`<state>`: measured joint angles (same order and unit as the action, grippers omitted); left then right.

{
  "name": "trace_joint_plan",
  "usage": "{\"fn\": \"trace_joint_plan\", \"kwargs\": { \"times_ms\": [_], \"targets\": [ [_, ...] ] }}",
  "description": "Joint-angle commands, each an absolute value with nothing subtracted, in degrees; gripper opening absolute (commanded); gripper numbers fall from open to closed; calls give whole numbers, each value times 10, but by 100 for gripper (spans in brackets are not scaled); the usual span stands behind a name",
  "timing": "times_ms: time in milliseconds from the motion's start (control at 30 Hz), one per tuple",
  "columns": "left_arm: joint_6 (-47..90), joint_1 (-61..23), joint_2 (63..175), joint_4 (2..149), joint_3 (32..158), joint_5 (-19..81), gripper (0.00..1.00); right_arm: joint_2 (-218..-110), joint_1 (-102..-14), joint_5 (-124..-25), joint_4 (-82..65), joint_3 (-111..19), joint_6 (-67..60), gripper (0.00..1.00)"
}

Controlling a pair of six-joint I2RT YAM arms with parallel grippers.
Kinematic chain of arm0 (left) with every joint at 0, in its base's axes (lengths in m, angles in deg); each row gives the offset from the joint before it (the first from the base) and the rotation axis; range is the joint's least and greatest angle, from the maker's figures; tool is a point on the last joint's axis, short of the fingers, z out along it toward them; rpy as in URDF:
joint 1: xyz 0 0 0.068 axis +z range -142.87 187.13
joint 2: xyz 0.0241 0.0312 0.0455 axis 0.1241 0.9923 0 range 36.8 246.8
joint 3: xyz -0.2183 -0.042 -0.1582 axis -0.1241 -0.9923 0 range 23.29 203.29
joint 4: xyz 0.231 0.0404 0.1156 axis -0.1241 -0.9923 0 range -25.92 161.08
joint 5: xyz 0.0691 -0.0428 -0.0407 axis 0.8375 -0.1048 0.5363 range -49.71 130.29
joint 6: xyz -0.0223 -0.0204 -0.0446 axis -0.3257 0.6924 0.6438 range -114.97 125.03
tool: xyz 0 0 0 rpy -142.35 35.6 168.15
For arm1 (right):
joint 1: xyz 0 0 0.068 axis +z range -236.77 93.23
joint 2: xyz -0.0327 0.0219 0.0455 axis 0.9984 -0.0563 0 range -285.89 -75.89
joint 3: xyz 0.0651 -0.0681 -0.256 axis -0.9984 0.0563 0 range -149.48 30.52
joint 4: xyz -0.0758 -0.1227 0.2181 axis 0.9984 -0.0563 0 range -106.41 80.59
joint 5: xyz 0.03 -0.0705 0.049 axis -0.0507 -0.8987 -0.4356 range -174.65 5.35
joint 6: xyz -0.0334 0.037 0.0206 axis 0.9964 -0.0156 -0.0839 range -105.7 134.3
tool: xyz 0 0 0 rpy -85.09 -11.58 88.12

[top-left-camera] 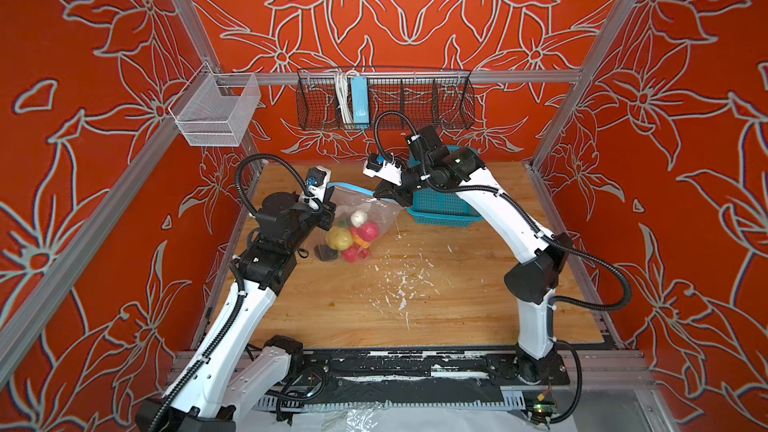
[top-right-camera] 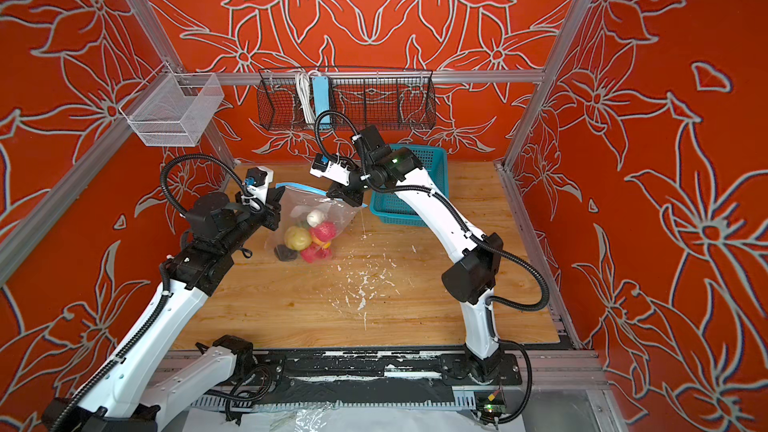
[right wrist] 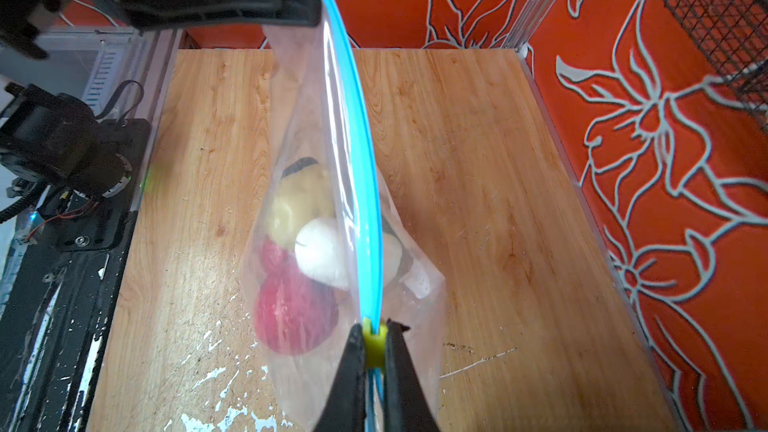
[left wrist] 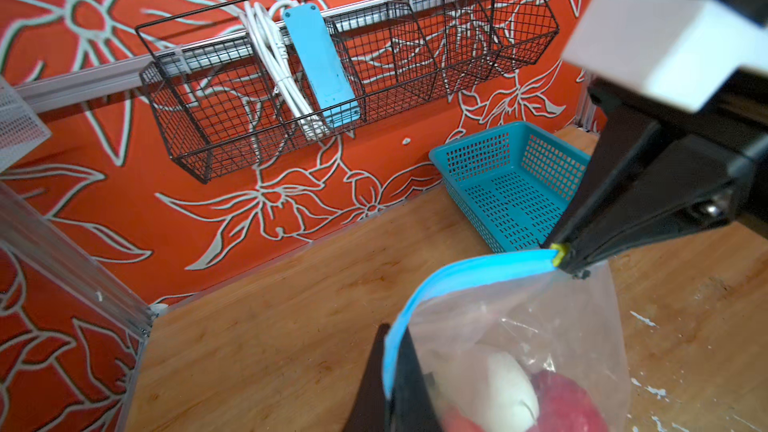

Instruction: Place the food in the zip-top bag and seal the zipper

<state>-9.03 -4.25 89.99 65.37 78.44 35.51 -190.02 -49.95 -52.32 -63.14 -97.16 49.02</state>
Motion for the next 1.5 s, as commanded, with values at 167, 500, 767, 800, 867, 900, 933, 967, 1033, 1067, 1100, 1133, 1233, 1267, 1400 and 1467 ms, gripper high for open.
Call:
{"fn": "trace_joint_plan", "kwargs": {
  "times_ms": [167,500,767,800,867,900,933,967,1033,1067,1100,1133,1233,1267,1400,1467],
  "targets": [
    [-83,-34,901,726,816,446,0,-1855,-529,-590,-653,-896,457,0],
    [-90,-34,914,723,830,459,0,-1829,-540,-617,-650,-850,442,0],
    [-96,-34,916,716,835,455,0,-1798,-555,-634,-646,-800,441,0],
    [-97,-34,915,716,835,454,0,-1793,-557,-633,-645,-795,440,0],
    [-97,-34,915,717,836,455,0,-1786,-561,-634,-643,-785,437,0],
    [-98,-34,915,717,835,454,0,-1782,-563,-636,-641,-781,435,0],
    [-98,-34,916,716,836,455,0,-1778,-564,-643,-640,-775,433,0],
    [-99,-34,915,715,836,454,0,-1776,-566,-648,-639,-770,432,0],
    [-100,-34,915,713,837,454,0,-1770,-570,-656,-637,-757,428,0],
    [-99,-34,915,713,837,453,0,-1768,-571,-657,-635,-753,425,0],
    [-99,-34,914,713,838,451,0,-1765,-573,-658,-632,-749,421,0],
    [-97,-34,914,713,838,450,0,-1763,-574,-656,-631,-745,418,0],
    [-93,-34,914,713,837,449,0,-1758,-576,-654,-625,-740,409,0],
    [-91,-34,914,712,838,449,0,-1757,-576,-654,-625,-739,408,0],
    [-83,-34,916,698,846,439,0,-1752,-576,-649,-618,-739,401,0],
    [-78,-34,917,698,847,438,0,-1750,-577,-648,-611,-737,397,0]
  ]
}}
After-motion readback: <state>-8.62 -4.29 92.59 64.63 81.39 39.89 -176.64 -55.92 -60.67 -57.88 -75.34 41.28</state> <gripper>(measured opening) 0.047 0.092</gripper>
